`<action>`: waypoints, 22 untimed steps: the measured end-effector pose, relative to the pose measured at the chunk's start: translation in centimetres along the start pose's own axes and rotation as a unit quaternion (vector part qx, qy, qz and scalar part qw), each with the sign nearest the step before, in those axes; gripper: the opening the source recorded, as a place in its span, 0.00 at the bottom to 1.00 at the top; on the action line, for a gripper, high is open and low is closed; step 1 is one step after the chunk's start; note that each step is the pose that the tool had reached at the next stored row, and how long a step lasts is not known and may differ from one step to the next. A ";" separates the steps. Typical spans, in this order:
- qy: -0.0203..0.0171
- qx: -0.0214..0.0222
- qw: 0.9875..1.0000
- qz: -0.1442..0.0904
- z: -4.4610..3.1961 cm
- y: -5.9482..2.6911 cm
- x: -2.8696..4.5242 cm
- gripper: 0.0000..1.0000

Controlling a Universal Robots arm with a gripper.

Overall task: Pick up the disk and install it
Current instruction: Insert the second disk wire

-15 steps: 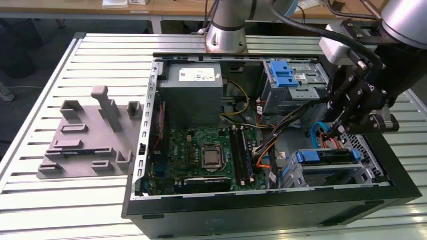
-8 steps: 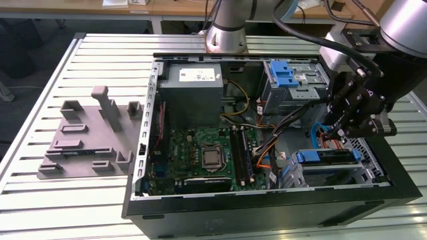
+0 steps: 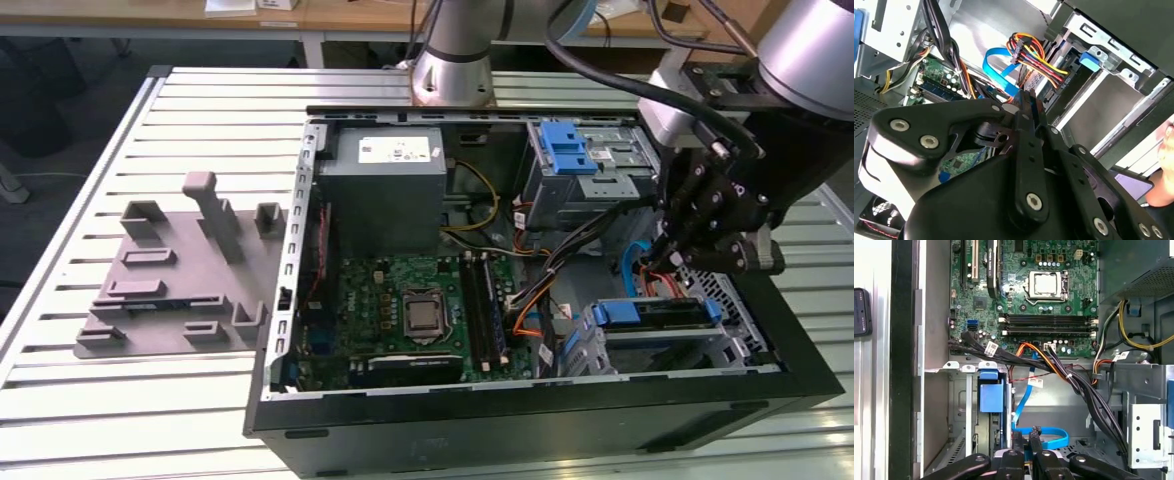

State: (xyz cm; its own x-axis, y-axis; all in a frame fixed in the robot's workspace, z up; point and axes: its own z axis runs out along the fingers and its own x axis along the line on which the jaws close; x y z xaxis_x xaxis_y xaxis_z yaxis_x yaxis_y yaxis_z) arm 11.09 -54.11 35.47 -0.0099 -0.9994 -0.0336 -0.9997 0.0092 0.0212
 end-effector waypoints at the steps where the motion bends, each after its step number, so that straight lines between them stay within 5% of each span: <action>1: 0.000 0.001 1.000 -0.001 0.00 0.03 0.13 0.16; 6: 0.000 0.010 1.000 -0.006 0.18 0.30 0.69 0.16; 22: -0.002 0.010 1.000 -0.008 1.49 0.34 2.00 0.16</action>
State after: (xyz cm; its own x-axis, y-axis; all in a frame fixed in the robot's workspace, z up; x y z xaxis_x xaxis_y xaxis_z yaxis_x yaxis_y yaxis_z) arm 10.69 -56.06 33.92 0.0060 -0.9993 -0.0375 -1.0000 -0.0060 0.0003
